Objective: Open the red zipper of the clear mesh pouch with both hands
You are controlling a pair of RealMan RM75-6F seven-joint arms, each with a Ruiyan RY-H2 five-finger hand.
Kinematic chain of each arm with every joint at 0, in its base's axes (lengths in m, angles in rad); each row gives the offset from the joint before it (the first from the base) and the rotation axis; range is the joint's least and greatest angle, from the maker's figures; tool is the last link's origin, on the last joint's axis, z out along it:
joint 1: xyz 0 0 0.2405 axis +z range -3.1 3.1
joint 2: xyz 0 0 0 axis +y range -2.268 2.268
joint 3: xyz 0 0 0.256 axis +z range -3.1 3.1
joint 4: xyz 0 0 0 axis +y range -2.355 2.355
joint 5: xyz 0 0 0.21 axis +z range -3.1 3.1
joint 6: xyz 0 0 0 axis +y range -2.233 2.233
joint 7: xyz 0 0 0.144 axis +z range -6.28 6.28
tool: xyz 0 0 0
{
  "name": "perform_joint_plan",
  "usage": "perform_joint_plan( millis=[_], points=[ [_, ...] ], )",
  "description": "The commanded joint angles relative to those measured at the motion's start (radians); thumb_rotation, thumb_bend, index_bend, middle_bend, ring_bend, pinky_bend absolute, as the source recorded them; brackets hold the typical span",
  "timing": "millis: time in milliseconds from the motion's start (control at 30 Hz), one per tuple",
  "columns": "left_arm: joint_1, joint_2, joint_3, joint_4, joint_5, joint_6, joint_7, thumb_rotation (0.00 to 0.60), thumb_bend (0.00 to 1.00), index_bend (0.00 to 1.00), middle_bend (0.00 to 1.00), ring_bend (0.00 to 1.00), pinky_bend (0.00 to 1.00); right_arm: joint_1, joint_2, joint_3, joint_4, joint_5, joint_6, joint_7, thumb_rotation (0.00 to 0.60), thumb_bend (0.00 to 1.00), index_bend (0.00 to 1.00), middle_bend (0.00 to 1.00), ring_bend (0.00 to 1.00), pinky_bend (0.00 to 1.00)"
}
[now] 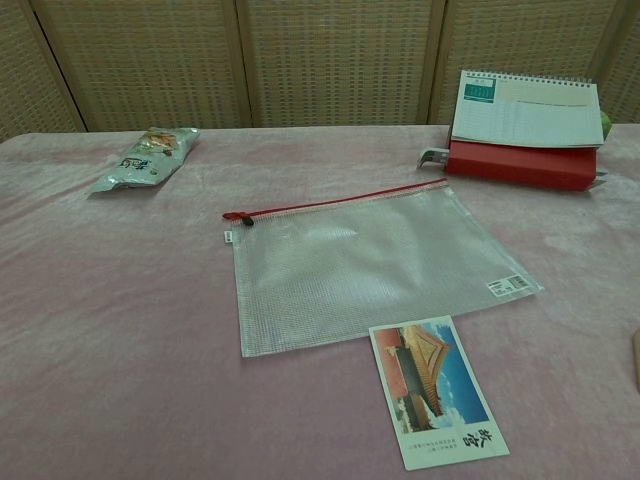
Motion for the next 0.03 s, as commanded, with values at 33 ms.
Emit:
perform_joint_plan(
  millis=[33],
  points=[
    [0.053,-0.028,0.027,0.032,0.055,0.054,0.012,0.6,0.0,0.0,0.0,0.0,0.0,-0.021,0.003,-0.011,0.008,-0.012,0.011,0.014,0.6,0.0,0.0,0.0,0.0,0.0]
  ],
)
